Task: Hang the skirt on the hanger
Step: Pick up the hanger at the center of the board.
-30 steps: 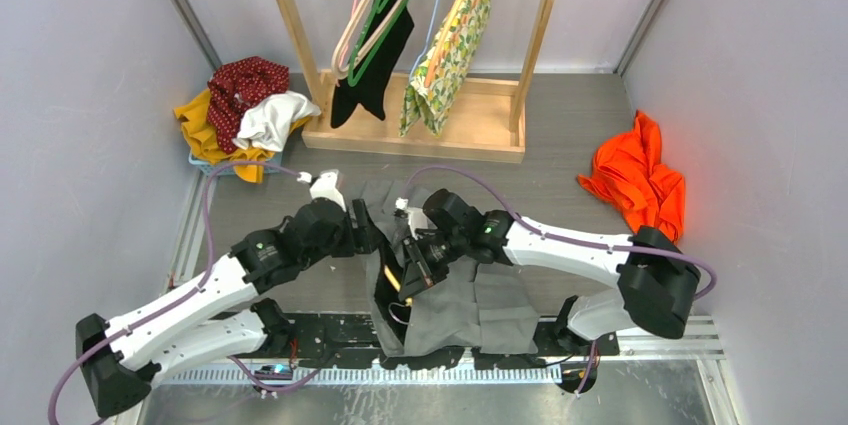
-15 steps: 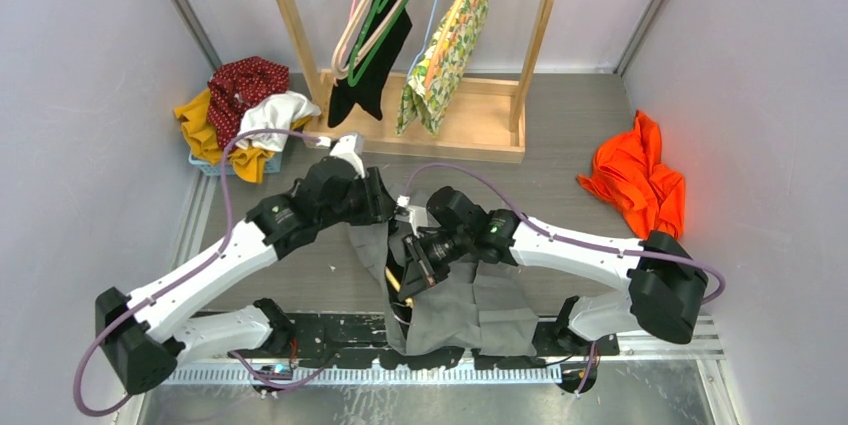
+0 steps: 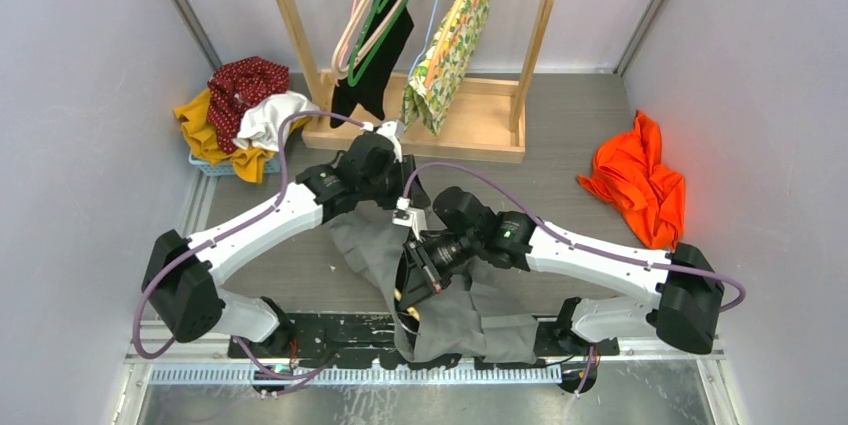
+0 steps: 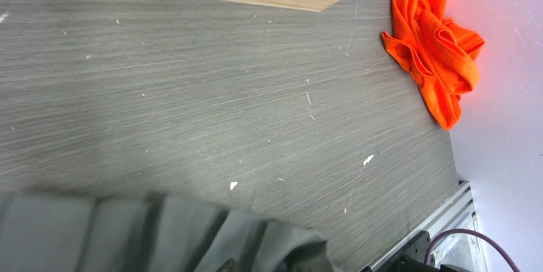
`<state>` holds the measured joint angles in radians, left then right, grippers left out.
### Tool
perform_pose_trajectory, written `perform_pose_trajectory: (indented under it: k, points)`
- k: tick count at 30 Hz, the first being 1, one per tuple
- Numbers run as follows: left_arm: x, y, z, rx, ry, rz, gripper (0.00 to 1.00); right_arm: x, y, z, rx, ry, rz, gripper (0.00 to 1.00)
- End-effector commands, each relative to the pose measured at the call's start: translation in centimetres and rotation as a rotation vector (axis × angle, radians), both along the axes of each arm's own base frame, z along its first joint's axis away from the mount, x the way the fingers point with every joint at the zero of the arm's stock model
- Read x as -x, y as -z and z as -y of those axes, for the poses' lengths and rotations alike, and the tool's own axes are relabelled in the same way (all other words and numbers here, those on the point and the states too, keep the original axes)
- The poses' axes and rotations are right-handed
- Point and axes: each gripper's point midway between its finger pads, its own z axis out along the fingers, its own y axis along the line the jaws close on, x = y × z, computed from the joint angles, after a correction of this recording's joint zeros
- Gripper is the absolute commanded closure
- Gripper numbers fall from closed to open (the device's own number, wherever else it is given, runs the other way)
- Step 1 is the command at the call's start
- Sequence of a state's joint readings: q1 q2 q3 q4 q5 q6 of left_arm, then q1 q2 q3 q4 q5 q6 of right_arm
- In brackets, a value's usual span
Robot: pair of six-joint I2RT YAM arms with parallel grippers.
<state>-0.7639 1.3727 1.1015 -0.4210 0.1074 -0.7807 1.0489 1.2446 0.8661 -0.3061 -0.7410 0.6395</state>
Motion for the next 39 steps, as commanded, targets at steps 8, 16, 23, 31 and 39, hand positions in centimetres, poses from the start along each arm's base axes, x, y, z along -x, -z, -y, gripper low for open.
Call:
perform_pose_trajectory:
  k: [8, 16, 23, 31, 39]
  points:
    - [0.1, -3.8, 2.3, 0.031, 0.160, 0.023, 0.63, 3.8, -16.8, -0.6, -0.574, -0.246, -0.049, 0.99]
    - [-0.6, -6.6, 2.7, 0.053, 0.226, 0.040, 0.62, 3.6, -22.2, -0.3, -0.718, -0.267, -0.071, 0.99]
    - [-2.3, -8.9, 0.2, 0.023, 0.189, 0.076, 0.59, 1.9, -21.1, -0.9, -0.725, -0.194, -0.119, 0.99]
    - [-4.5, -12.0, -6.2, -0.100, 0.041, 0.152, 0.48, 0.1, -18.4, -0.5, -0.734, -0.106, -0.179, 0.99]
    - [-2.2, -16.0, -11.9, -0.227, -0.071, 0.254, 0.45, -1.4, -17.3, 0.2, -0.752, -0.064, -0.230, 0.99]
